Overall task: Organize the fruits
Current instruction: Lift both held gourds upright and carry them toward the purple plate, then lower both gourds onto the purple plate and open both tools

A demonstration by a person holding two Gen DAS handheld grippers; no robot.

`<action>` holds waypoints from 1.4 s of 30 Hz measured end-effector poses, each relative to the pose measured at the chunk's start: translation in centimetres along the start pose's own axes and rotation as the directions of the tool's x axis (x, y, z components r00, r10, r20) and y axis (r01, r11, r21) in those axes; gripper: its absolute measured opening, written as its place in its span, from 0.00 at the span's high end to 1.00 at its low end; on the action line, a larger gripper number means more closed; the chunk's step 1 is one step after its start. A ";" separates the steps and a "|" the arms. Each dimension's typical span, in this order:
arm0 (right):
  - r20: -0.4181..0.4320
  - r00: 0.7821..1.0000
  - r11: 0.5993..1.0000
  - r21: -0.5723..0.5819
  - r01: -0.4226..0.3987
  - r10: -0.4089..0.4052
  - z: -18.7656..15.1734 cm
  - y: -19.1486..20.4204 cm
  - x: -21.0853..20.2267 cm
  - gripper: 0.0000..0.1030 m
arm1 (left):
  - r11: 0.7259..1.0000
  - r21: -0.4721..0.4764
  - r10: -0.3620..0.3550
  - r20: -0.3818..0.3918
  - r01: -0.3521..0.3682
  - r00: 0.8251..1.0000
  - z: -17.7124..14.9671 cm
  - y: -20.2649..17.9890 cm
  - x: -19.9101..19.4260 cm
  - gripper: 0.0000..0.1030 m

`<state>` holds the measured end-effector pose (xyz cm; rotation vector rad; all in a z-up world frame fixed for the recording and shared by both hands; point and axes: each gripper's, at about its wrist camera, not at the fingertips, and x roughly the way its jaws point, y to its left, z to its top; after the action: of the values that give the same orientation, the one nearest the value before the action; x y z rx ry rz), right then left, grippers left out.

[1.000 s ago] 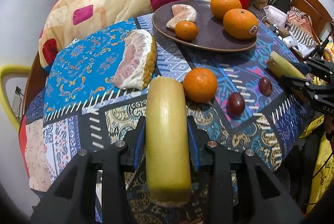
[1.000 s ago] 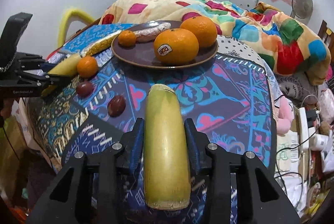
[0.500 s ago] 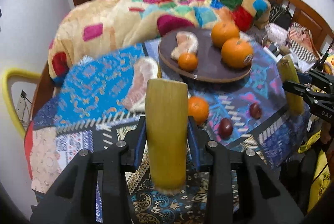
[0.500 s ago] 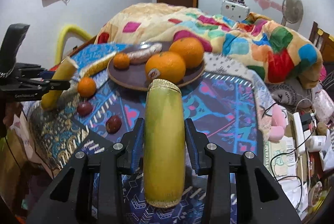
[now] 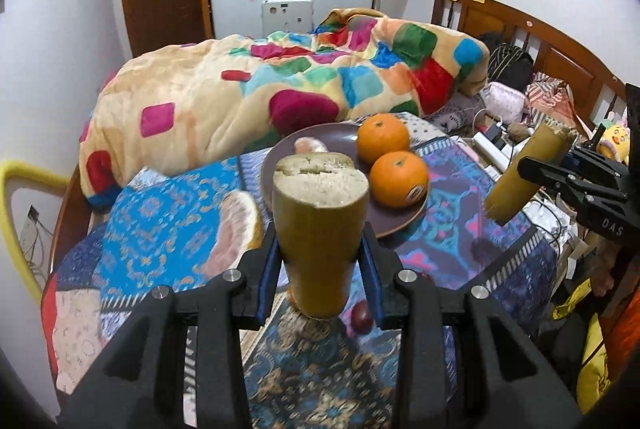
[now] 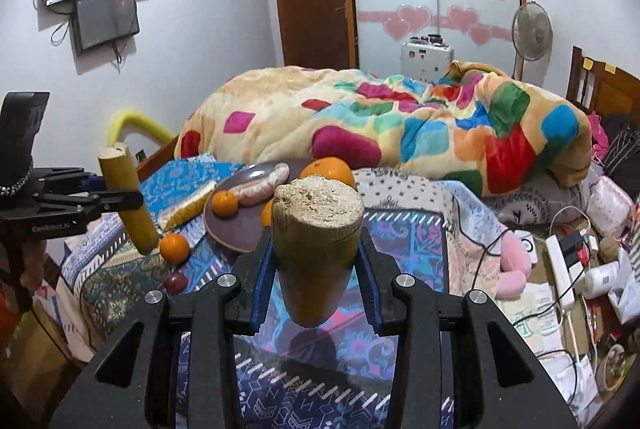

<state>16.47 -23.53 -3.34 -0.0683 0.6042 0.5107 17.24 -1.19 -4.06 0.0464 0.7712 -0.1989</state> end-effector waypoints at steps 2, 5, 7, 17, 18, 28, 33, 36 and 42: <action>0.008 1.000 1.000 0.000 0.003 -0.003 0.2 -0.1 0.0 0.66 | 1.000 0.007 -0.008 0.000 0.008 1.000 0.4 -0.4 0.6 0.64; 0.013 1.000 1.000 0.008 -0.001 0.001 0.3 -0.5 0.2 0.66 | 1.000 0.024 -0.006 -0.006 0.006 1.000 1.0 -1.1 1.7 0.64; 0.011 1.000 1.000 0.010 -0.003 0.003 0.3 -0.8 0.4 0.66 | 1.000 0.024 -0.011 -0.011 0.011 1.000 1.5 -1.3 2.5 0.64; 0.007 1.000 1.000 0.010 -0.009 0.009 0.3 -2.0 1.3 0.66 | 0.999 0.021 -0.028 -0.047 0.029 0.999 3.5 -2.2 6.7 0.64; 0.008 1.000 1.000 0.011 -0.012 0.012 0.3 -2.2 1.5 0.66 | 0.999 0.022 -0.025 -0.049 0.026 0.998 3.7 -2.3 7.0 0.64; -0.007 0.999 0.999 0.010 -0.033 0.033 0.3 -2.6 3.0 0.66 | 1.000 0.005 -0.012 -0.089 0.013 0.996 5.0 -2.2 10.9 0.64; -0.008 0.999 0.999 0.005 -0.038 0.038 0.4 -2.4 3.1 0.66 | 1.000 0.017 -0.003 -0.110 0.005 0.994 5.4 -2.3 12.4 0.64; -0.008 0.999 0.999 0.003 -0.047 0.047 0.6 -2.2 3.1 0.66 | 1.000 0.019 0.004 -0.115 -0.001 0.993 5.5 -2.2 12.1 0.61; -0.003 0.998 0.998 -0.008 -0.060 0.060 1.2 -1.2 2.9 0.66 | 0.998 0.049 0.039 -0.045 -0.037 0.998 4.6 -1.8 8.7 0.48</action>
<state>19.71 -23.07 -4.11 -0.0585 0.6088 0.5710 26.11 -4.87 -6.76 0.1116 0.8104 -0.1812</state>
